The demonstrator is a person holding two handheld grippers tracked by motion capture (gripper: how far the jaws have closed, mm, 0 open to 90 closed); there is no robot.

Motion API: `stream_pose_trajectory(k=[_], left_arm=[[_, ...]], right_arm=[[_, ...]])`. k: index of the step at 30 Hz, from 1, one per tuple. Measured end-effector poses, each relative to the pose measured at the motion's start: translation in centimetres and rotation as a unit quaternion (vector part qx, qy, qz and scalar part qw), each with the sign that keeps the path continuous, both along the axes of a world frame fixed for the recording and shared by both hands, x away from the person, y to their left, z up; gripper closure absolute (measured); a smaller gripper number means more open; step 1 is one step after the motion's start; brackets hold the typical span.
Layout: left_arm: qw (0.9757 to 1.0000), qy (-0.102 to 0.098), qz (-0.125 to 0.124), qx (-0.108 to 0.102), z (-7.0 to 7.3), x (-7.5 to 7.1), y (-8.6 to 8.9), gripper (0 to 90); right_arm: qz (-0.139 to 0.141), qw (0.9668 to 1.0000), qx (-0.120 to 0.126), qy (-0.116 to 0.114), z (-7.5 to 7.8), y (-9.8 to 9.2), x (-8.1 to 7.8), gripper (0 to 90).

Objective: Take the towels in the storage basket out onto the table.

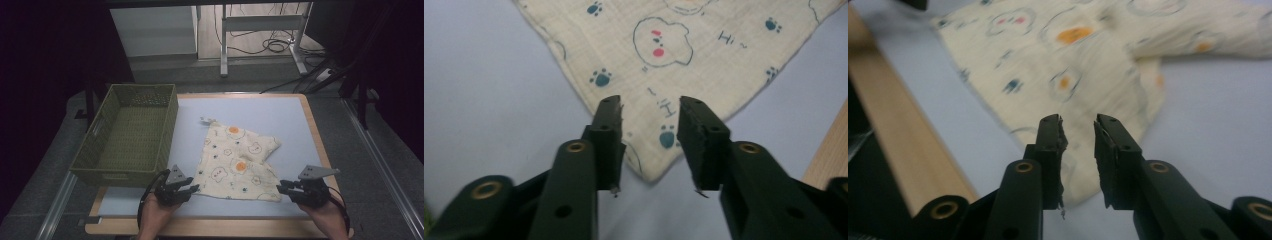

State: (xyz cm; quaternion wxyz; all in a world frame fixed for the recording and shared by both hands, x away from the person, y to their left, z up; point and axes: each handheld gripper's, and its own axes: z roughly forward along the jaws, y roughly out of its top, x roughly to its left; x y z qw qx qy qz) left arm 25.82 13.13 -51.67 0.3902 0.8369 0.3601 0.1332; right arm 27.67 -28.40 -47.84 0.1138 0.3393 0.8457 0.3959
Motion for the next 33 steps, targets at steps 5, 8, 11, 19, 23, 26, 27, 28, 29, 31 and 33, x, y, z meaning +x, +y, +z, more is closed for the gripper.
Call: stream_pose_trajectory(k=[5,8,11,19,23,26,27,28,29,31,33], left_arm=[[0.9998,-0.014,0.004,0.010,-0.1,1.5,-1.8,38.3],[0.9997,-0.014,0.010,0.018,-0.8,2.5,-2.7,30.7],[0.9995,-0.013,0.014,0.026,-1.5,3.1,-3.2,24.5],[0.9995,0.014,0.018,0.024,-3.0,3.8,-3.5,12.0],[0.9995,0.015,0.018,0.023,-3.0,3.8,-3.5,11.9],[0.9995,0.014,0.018,0.023,-3.0,3.8,-3.5,11.9],[0.9995,0.014,0.018,0.023,-3.0,3.8,-3.5,11.9],[0.9995,0.014,0.018,0.023,-3.0,3.8,-3.5,11.9],[0.9995,0.014,0.018,0.023,-3.0,3.8,-3.5,11.9],[0.9994,0.014,0.019,0.024,-3.0,3.8,-3.5,11.5],[0.9993,0.014,0.021,0.026,-3.0,3.8,-3.5,10.6]], right_arm=[[-0.048,0.9986,-0.017,-0.013,-0.3,-0.5,4.6,70.6],[-0.080,0.9967,-0.008,-0.010,-0.8,-0.9,7.7,71.1],[-0.107,0.9942,-0.009,-0.012,-1.2,-1.0,10.4,71.1],[-0.134,0.9906,-0.029,-0.005,-2.9,-0.1,15.7,64.5],[-0.139,0.9895,-0.041,-0.008,-4.2,0.3,16.4,77.9],[-0.134,0.9901,-0.040,-0.009,-4.2,0.7,16.2,86.5],[-0.131,0.9901,-0.050,-0.008,-3.9,0.8,16.2,86.8],[-0.129,0.9902,-0.054,-0.009,-3.5,0.9,16.3,86.8],[-0.129,0.9901,-0.053,-0.019,-2.8,0.9,16.3,86.8],[-0.135,0.9893,-0.042,-0.034,-0.9,0.9,16.6,86.8],[-0.138,0.9883,-0.044,-0.049,1.2,0.9,17.1,86.8]])
